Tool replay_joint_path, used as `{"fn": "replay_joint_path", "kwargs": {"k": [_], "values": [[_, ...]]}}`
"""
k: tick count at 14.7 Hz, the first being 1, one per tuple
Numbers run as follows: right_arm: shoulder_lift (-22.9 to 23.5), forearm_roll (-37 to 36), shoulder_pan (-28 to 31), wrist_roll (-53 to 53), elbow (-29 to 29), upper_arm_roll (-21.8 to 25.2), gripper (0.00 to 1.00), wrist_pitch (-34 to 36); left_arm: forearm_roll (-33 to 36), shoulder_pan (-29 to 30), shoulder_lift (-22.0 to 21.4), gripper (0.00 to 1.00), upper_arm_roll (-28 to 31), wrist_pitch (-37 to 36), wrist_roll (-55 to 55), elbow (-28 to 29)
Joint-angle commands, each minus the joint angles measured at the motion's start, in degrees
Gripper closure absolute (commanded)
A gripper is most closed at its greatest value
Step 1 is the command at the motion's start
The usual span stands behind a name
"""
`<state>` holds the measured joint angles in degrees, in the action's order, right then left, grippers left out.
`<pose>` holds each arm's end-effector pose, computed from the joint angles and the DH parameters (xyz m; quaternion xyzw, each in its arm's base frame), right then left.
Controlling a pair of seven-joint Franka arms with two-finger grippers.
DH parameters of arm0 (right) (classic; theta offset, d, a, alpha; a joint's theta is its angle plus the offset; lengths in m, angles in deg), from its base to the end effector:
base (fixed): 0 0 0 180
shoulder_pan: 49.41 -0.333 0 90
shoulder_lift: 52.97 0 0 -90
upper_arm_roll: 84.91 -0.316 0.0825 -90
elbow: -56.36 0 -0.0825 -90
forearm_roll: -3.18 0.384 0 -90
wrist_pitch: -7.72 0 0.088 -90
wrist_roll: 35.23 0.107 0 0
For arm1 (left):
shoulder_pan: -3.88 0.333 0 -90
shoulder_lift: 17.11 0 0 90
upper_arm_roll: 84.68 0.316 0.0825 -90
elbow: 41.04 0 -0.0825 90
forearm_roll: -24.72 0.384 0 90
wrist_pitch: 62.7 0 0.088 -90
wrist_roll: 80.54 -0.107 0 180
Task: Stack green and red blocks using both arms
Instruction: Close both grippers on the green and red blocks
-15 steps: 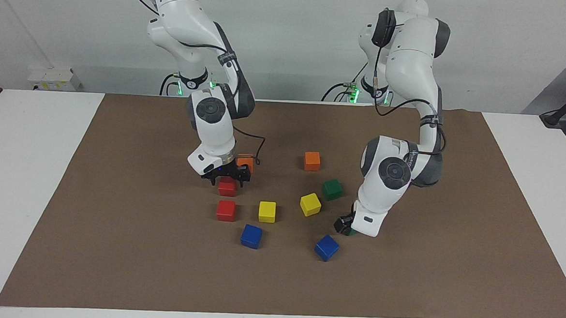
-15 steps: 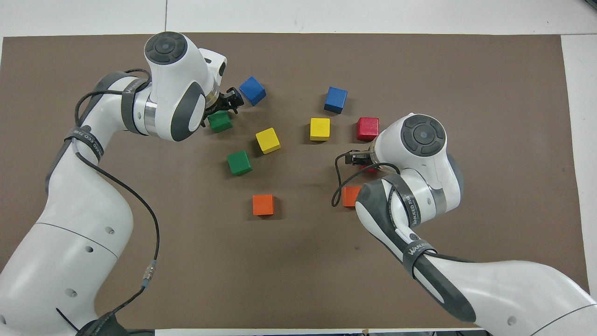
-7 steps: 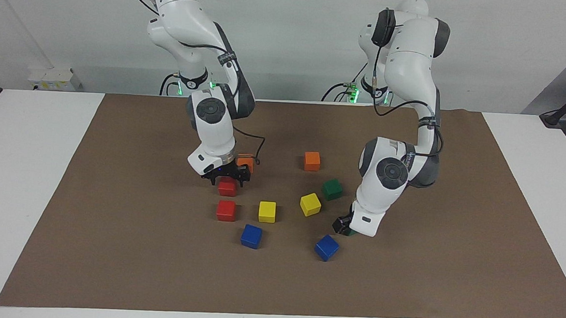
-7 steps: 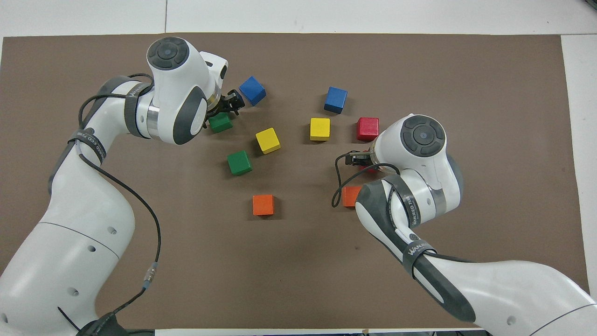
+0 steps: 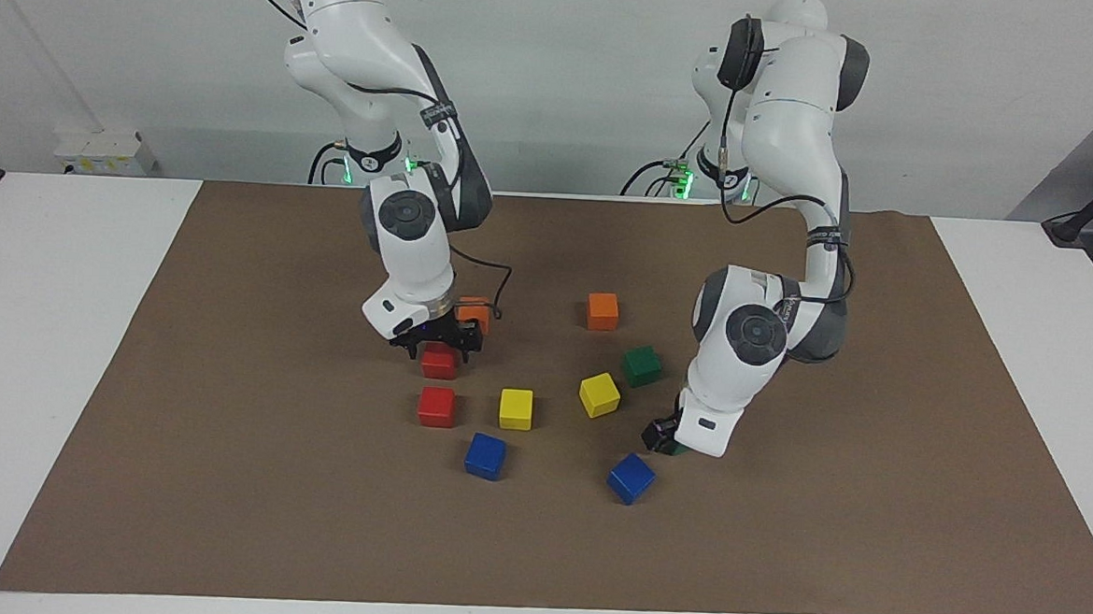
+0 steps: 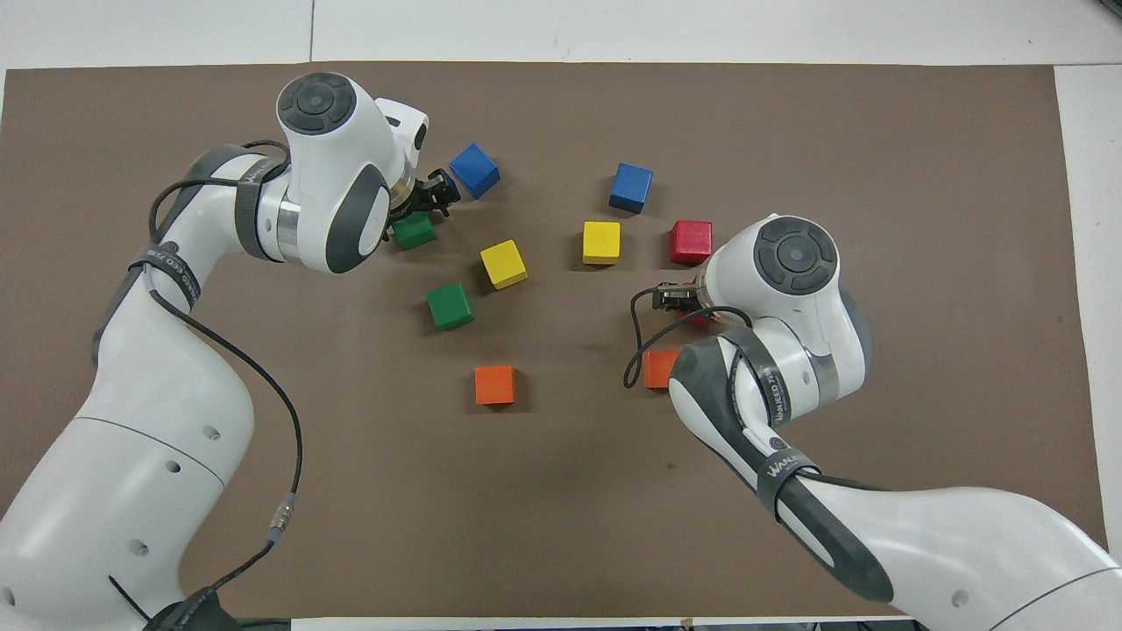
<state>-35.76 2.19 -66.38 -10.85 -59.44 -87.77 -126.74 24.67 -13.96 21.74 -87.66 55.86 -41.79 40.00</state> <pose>0.5649 0.2025 0.3043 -0.9993 0.0349 -0.0115 0.0059 0.6774 -0.2499 0.2990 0.9867 0.1615 -0.0180 0.0090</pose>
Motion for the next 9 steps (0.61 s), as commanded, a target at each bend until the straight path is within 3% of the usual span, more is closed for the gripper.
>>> {"fn": "replay_joint_path", "kwargs": {"k": [1,3,4,7,9], "values": [[-0.1,0.6,0.6,0.8,-0.7,-0.1,0.57,-1.2,1.0,-0.8,-2.5,0.06,0.9,1.5,1.0,3.4],[-0.1,0.6,0.6,0.9,-0.7,-0.1,1.00,-0.7,1.0,-0.8,-2.5,0.17,0.9,1.4,1.0,3.4],[-0.1,0.6,0.6,0.9,-0.7,-0.1,1.00,-0.5,1.0,-0.8,-2.5,0.24,0.9,1.3,1.0,3.4],[-0.2,0.6,0.4,3.5,3.0,-0.1,1.00,4.6,1.3,-0.4,-2.5,0.97,1.0,-0.4,0.5,2.5],[-0.6,0.6,0.9,3.1,6.6,-0.1,1.00,9.3,1.5,-0.2,-2.6,1.00,1.0,-3.1,-0.3,1.7]]}}
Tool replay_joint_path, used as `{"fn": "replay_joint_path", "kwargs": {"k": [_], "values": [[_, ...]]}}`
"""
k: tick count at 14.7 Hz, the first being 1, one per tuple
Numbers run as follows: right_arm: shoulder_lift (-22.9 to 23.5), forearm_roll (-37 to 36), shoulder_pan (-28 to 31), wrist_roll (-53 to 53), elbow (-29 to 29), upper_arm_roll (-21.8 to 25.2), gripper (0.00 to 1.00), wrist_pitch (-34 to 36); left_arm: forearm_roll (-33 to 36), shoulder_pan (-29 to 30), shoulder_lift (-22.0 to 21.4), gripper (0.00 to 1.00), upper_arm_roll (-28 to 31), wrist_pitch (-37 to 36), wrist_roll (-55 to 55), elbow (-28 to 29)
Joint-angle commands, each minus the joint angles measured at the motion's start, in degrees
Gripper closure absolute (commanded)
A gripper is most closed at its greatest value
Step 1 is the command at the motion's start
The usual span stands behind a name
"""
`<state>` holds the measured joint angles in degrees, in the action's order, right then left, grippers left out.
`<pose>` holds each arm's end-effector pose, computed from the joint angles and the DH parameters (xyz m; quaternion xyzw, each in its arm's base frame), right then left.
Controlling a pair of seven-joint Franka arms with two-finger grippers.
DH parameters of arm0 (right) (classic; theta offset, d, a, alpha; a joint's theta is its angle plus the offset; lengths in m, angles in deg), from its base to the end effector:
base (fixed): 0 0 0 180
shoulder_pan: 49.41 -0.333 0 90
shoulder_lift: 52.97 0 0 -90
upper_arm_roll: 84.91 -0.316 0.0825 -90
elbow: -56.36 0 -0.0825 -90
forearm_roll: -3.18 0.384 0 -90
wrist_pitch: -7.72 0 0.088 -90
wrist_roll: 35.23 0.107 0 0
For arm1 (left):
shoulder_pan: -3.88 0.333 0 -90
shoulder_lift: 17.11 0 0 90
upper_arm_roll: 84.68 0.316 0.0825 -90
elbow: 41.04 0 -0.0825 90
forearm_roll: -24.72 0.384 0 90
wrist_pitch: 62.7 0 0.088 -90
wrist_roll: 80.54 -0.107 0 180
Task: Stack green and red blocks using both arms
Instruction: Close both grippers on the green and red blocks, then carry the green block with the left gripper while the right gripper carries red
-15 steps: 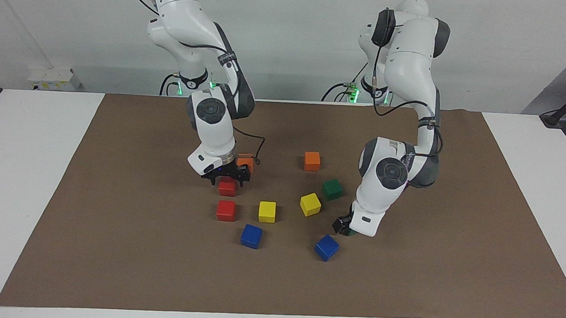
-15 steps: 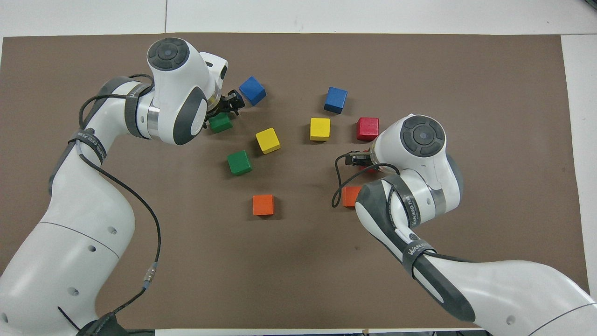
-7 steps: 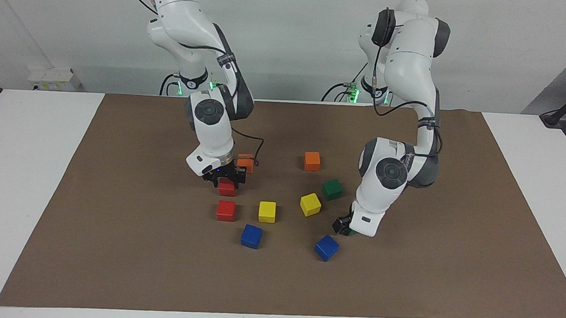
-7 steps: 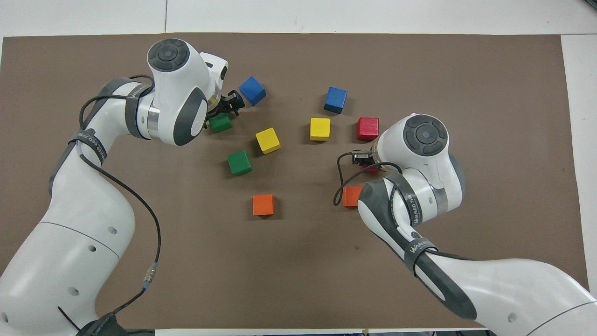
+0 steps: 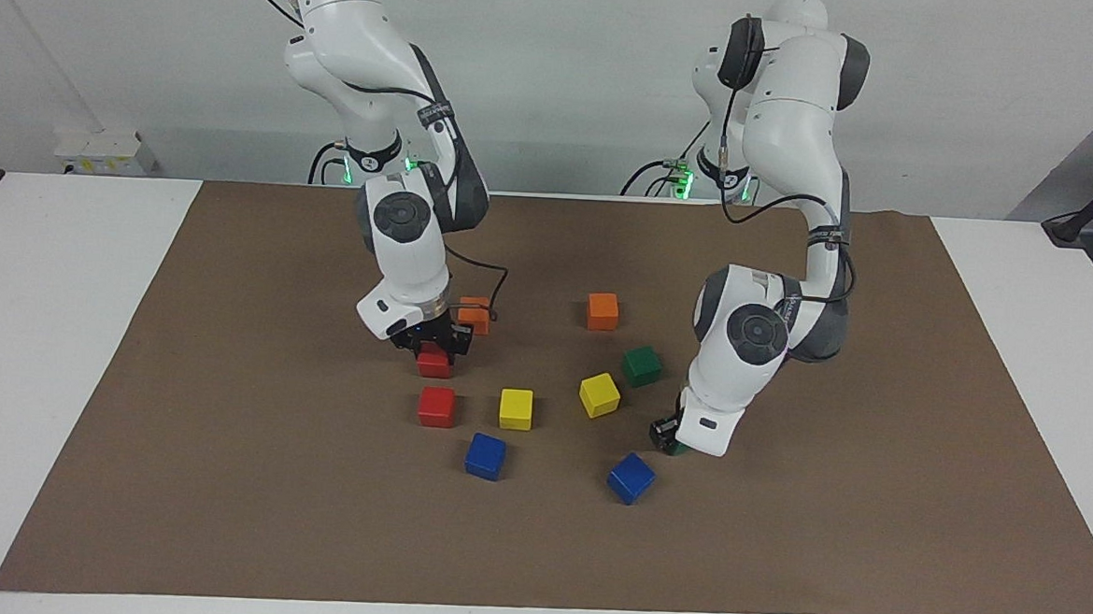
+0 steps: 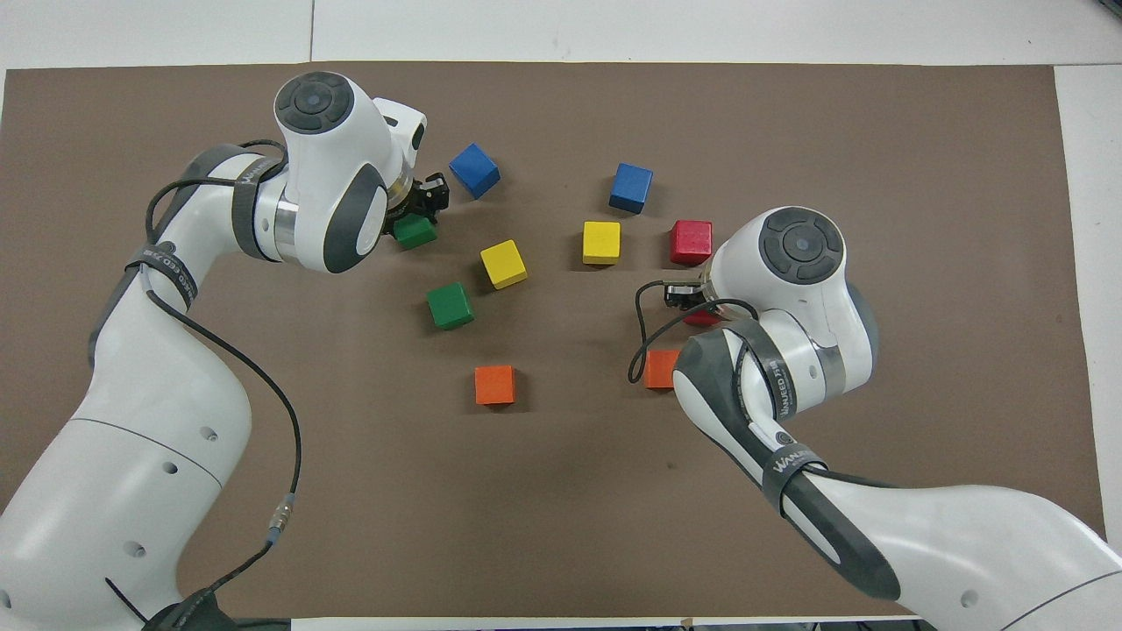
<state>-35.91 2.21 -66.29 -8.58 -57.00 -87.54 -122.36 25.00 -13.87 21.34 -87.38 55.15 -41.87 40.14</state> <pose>0.5705 0.2006 0.3174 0.9983 -0.0578 -0.0027 0.0008 0.6772 -0.2454 0.3018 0.9866 0.1620 -0.0194 0.0035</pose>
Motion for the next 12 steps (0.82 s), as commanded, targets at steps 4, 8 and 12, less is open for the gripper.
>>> {"fn": "replay_joint_path", "kwargs": {"k": [4,8,12], "values": [[-2.5,0.5,5.4,-5.3,8.2,-0.4,1.00,10.2,1.2,2.4,-8.6,1.00,0.6,-9.4,-7.6,2.4],[-5.5,0.5,12.5,-19.8,8.0,-0.4,1.00,11.9,1.1,8.7,-17.6,1.00,0.7,-12.1,-24.5,12.4],[-8.2,0.5,18.1,-27.0,5.5,-0.2,1.00,14.0,1.1,14.1,-20.4,1.00,0.8,-11.2,-37.5,16.7]]}}
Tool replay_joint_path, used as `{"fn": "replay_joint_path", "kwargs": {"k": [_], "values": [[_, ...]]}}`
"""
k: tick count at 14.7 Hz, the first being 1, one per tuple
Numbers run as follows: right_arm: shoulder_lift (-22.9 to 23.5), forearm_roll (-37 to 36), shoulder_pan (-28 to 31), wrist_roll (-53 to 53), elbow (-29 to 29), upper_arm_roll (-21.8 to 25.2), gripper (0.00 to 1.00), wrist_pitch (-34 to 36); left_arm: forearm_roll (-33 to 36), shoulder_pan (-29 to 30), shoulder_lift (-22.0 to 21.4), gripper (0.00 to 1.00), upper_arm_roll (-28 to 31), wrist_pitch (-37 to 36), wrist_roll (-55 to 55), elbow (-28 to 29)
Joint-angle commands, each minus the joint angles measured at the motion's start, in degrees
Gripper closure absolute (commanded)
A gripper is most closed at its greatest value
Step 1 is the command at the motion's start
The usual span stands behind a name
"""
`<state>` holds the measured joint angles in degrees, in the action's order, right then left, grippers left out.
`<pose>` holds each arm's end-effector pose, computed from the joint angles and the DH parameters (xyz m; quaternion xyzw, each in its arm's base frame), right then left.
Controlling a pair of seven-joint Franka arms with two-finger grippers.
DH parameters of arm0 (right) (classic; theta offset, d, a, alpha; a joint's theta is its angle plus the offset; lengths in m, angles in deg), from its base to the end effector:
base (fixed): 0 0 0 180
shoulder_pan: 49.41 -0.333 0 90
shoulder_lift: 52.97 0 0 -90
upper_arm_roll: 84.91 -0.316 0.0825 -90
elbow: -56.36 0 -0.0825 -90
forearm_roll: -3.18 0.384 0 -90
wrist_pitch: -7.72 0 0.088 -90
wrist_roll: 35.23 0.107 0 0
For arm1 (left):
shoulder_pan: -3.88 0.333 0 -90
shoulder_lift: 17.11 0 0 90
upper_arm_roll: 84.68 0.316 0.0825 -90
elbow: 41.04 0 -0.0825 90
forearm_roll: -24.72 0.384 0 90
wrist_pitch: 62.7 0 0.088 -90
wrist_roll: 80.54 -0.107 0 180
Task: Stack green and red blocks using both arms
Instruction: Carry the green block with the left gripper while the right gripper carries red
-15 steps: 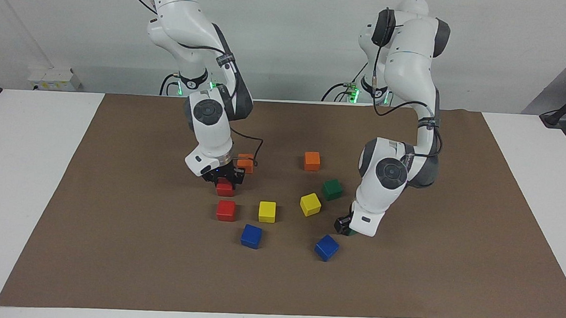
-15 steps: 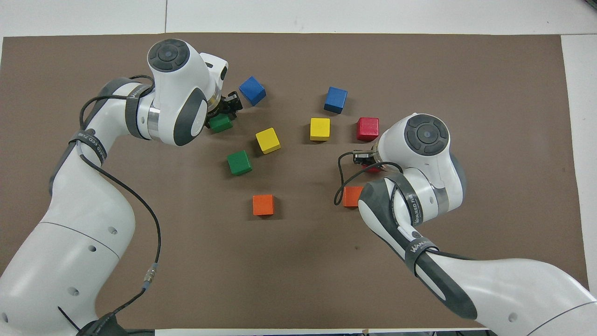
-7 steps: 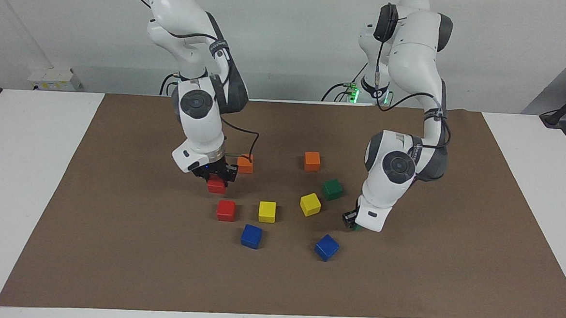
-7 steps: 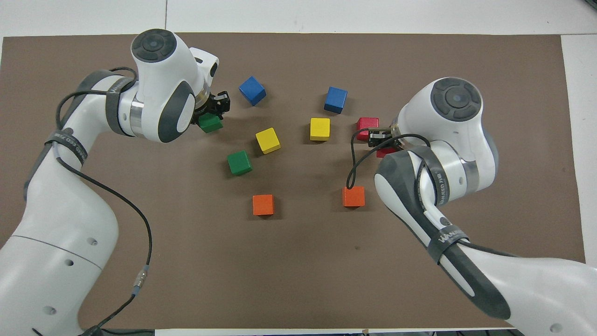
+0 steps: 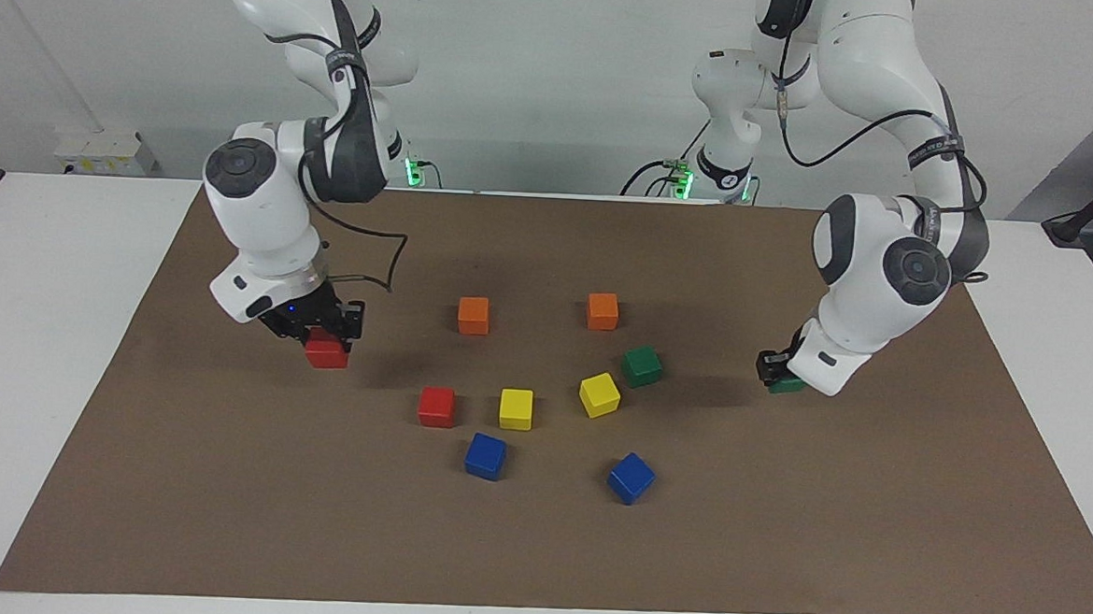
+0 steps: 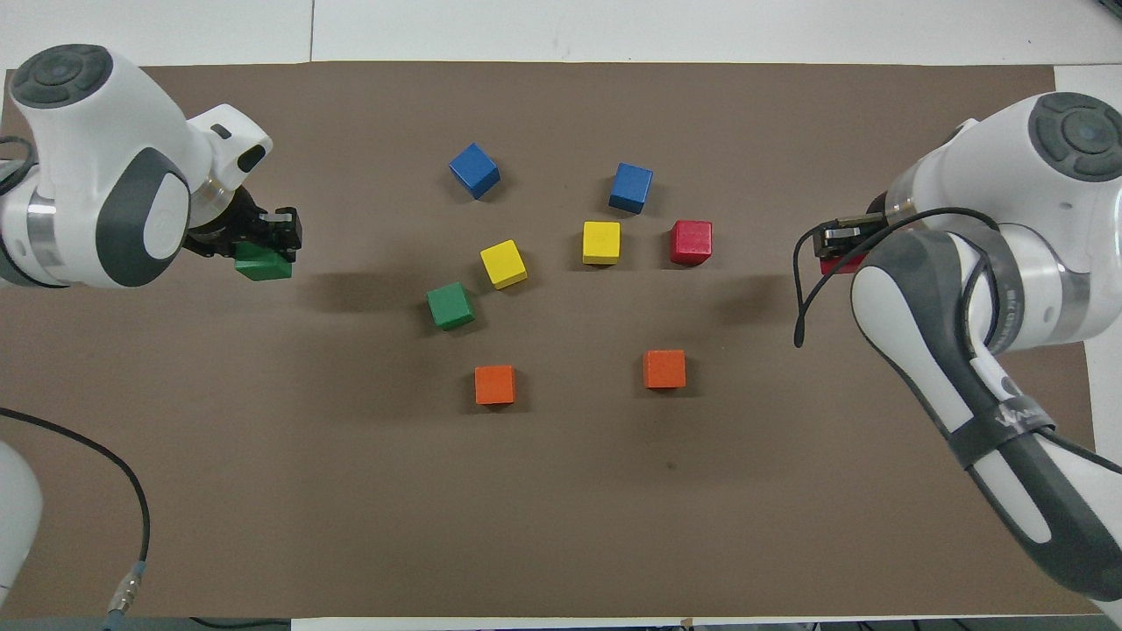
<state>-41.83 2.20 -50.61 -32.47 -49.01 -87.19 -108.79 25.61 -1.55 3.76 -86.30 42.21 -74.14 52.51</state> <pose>0.6094 0.0349 0.4226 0.9999 0.0097 0.0003 0.0038 0.6380 -0.0758 0.3953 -0.9965 0.0078 0.0820 0.0119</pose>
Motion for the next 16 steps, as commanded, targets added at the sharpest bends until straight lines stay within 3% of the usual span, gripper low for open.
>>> {"fn": "replay_joint_path", "kwargs": {"k": [1,5,16], "values": [[-2.4,0.5,4.5,-5.3,-3.5,-0.6,1.00,-0.3,0.5,2.5,-3.2,1.00,-0.3,2.7,-6.7,5.3],[-2.5,0.5,9.8,-12.8,-8.3,-0.5,1.00,-6.3,0.6,5.9,-6.3,1.00,-0.3,11.4,-12.0,13.8],[0.3,0.5,11.4,-15.0,-15.7,-0.5,1.00,-18.7,0.6,8.6,-6.0,1.00,-0.2,16.8,-13.6,18.6]]}}
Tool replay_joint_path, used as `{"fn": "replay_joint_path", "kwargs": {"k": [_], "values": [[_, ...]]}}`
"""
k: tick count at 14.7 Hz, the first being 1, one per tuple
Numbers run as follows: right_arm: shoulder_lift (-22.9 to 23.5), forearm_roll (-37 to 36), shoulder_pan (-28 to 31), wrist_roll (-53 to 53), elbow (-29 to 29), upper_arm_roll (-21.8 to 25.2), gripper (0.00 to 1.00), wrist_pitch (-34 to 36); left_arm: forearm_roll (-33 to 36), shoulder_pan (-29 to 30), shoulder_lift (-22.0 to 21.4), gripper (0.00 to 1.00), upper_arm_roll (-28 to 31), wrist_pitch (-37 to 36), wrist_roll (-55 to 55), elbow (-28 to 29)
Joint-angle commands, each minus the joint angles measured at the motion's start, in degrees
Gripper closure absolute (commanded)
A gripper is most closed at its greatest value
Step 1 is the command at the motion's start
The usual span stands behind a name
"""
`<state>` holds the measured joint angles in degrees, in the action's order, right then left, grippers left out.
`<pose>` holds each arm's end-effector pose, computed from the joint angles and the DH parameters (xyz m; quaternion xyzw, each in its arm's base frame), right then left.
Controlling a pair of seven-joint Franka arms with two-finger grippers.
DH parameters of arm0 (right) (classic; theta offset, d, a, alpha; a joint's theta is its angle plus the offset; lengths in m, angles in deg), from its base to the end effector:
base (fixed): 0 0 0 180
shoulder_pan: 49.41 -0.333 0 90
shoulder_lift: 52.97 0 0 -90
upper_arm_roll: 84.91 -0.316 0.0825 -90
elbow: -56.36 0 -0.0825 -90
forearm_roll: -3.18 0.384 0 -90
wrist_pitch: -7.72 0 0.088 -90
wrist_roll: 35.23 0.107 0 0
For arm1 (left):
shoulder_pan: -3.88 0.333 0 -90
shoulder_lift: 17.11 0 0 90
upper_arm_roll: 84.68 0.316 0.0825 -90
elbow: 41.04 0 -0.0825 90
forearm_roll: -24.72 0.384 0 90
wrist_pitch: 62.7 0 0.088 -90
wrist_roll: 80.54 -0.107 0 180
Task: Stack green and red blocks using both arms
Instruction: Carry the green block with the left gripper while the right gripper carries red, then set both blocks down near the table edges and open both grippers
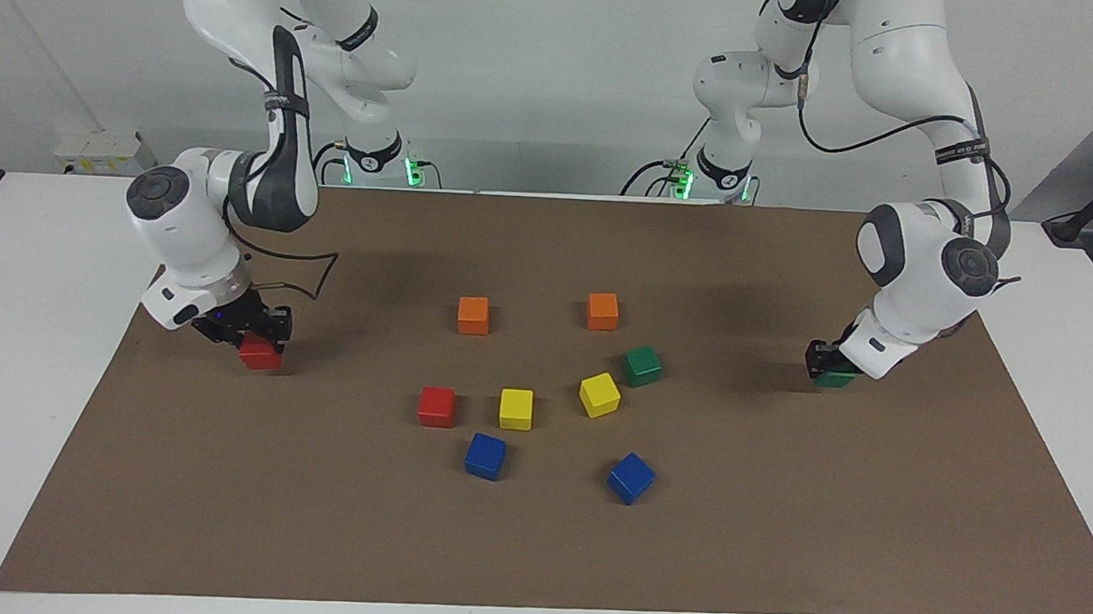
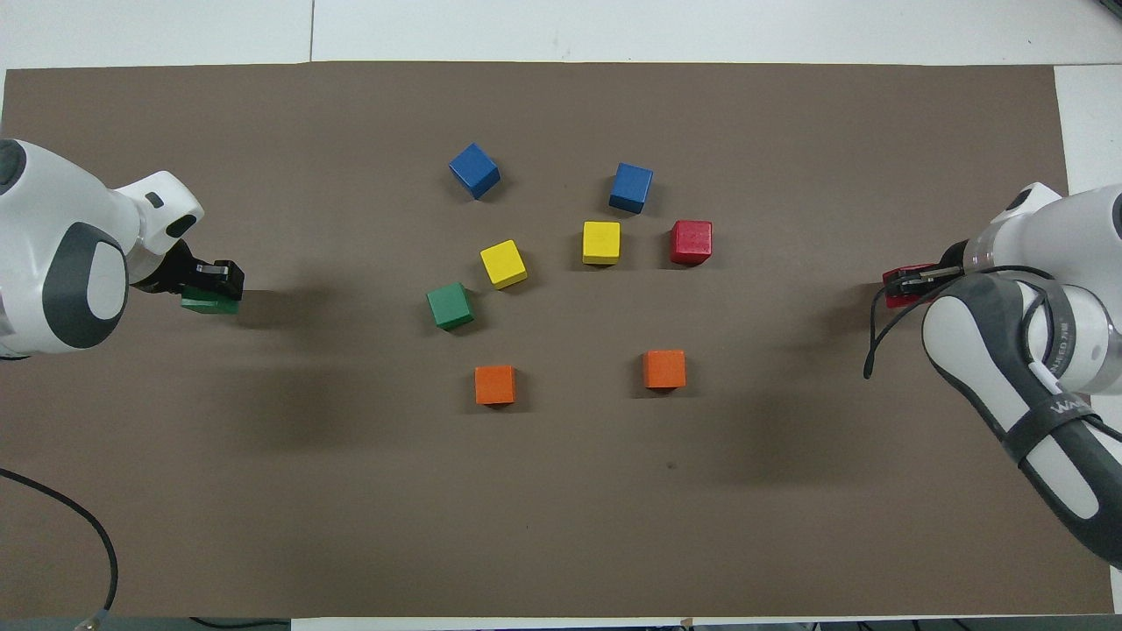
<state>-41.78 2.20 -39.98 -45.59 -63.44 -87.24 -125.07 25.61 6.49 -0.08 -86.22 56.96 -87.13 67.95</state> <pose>0.5730 -0.0721 0.3333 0.9993 0.0337 0.0153 0.0048 0.6060 0.0128 0.3359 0.9971 -0.0519 -0.0555 0.0011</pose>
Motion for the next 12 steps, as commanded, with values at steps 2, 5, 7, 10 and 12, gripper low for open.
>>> {"fn": "replay_joint_path", "kwargs": {"k": [2,5,7,10,12], "values": [[1.1,0.5,0.8,-2.0,-1.4,-0.5,1.00,-2.6,0.6,0.6,-2.2,1.00,-0.3,2.3,-0.8,3.6],[1.2,0.5,0.8,-2.0,-1.4,-0.5,1.00,-2.6,0.6,1.2,-2.1,1.00,-0.4,2.4,-0.9,4.1],[1.4,0.5,0.8,-2.0,-1.4,-0.5,1.00,-2.7,0.6,1.2,-2.1,1.00,-0.4,3.7,-0.8,4.8],[2.3,0.5,0.8,-2.1,-1.7,-0.5,1.00,-5.9,0.6,1.2,-2.0,1.00,-0.4,5.0,-0.6,5.9],[2.3,0.5,0.8,-2.1,-2.0,-0.5,1.00,-6.2,0.6,1.2,-2.0,1.00,-0.4,5.0,-0.6,5.9]]}}
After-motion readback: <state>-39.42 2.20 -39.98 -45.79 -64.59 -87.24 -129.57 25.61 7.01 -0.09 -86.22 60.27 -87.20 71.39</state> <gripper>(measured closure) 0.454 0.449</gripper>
